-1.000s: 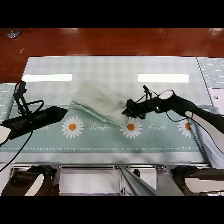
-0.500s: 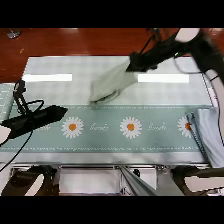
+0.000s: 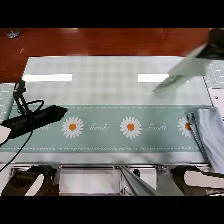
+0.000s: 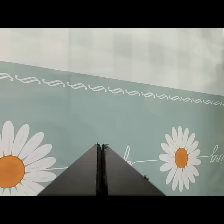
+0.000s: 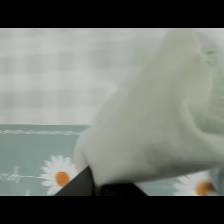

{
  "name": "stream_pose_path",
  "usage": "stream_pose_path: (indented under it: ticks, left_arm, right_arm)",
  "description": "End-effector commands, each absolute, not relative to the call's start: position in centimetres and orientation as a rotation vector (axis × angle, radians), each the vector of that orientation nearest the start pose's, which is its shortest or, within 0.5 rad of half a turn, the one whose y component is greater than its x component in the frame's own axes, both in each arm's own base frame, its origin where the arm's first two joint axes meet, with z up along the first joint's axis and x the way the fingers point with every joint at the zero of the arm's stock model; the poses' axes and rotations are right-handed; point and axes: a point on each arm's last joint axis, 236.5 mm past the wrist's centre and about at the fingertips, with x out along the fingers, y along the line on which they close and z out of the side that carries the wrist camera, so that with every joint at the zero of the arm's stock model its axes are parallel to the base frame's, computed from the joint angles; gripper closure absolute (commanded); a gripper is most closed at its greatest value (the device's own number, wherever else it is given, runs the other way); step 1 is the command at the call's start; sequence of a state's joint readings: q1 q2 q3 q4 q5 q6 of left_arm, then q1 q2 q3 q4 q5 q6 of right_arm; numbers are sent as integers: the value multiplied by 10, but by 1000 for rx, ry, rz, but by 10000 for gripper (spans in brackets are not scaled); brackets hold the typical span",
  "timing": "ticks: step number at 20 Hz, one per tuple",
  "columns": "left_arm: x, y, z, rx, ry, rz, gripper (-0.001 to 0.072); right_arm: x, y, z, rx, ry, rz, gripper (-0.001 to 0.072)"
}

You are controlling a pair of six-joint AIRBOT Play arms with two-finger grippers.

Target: Fold the shirts.

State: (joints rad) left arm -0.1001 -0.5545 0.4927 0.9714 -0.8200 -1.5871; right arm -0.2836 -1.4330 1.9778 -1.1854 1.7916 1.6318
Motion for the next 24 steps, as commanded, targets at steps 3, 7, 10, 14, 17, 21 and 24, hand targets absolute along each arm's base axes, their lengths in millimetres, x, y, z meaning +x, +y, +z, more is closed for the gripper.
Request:
stream_pose_path:
  ticks: [3,7,10,14,17,21,24]
  left_arm:
    - [273,-125,49,-549,880,-310,679]
    - [279,-122,53,-553,849,-301,679]
    - [280,-122,53,-553,847,-301,679]
    - [283,-121,55,-551,830,-297,679]
    - [301,-114,71,-556,750,-276,680]
    - [347,-129,131,-415,704,-377,681]
    - [379,-161,171,-238,788,-505,681]
  right_arm:
    - [264,-160,188,475,1254,-425,691]
    - [142,-199,156,676,1292,-802,691]
    - [75,-191,126,824,1307,-1028,688]
    - [82,-197,108,824,1255,-1033,82]
    - [168,-221,146,846,958,-823,124]
    - [326,-170,239,669,652,-230,692]
    - [401,-44,230,439,729,103,693]
